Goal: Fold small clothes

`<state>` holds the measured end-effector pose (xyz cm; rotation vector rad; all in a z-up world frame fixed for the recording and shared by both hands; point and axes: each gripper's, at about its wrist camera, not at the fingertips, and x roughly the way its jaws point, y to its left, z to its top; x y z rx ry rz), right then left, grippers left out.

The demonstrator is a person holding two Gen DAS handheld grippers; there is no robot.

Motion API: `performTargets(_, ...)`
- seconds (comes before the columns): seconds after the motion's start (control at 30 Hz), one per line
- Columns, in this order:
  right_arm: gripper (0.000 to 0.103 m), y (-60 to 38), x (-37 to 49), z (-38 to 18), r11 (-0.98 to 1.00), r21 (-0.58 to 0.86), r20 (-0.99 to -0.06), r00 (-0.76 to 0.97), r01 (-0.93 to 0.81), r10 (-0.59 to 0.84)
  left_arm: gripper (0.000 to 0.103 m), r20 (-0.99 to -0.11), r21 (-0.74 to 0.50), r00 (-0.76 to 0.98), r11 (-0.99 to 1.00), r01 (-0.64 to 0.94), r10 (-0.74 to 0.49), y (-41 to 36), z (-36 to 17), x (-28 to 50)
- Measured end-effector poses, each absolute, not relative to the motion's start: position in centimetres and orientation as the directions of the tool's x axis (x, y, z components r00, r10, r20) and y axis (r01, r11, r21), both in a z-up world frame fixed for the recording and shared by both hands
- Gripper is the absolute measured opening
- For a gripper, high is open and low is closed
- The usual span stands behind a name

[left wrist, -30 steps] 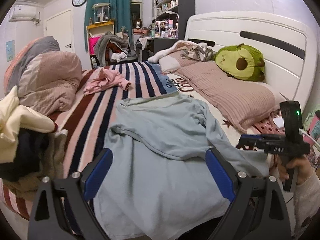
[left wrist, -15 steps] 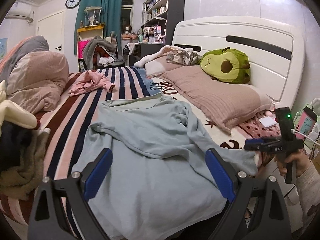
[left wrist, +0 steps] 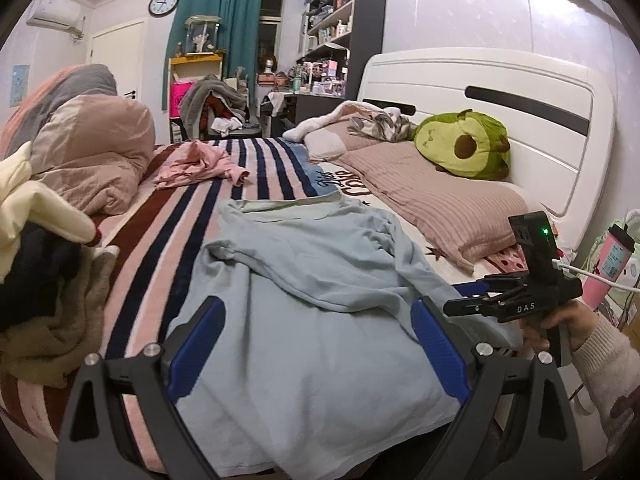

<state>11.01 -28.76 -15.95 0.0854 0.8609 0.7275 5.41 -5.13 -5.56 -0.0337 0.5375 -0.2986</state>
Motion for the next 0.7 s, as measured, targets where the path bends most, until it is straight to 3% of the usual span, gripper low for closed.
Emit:
performTargets(0.1, 0.058, -27.1, 10.9, -16.0, 0.768, 0.296, -0.698, 0.42, -0.568, 0.58, 0.092, -0.497, -0.128, 0.82, 0.959, 0.254, -0.284, -4.1, -5.8, 5.1)
performTargets(0.17, 0.019, -26.2, 10.7, -16.4, 0.805, 0.216, -0.746, 0.439, -0.552, 0.501, 0.092, -0.495, -0.134, 0.821, 0.959, 0.25, -0.283, -3.6, -6.0, 5.0)
performTargets(0.23, 0.007, -26.1, 10.5, -16.5, 0.838, 0.174, -0.764, 0.466, -0.517, 0.447, 0.092, -0.491, -0.134, 0.823, 0.959, 0.251, -0.284, -3.1, -6.1, 4.9)
performTargets(0.57, 0.004, -25.7, 9.2, -12.0, 0.841, 0.288, -0.652, 0.55, -0.458, 0.522, 0.092, -0.475, -0.174, 0.823, 0.95, 0.26, -0.312, 0.6, -7.6, 4.6)
performTargets(0.7, 0.004, -22.7, 9.4, -9.9, 0.85, 0.202, -0.679, 0.556, -0.486, 0.479, 0.092, -0.459, -0.18, 0.834, 0.952, 0.249, -0.305, 2.8, -7.9, 4.5)
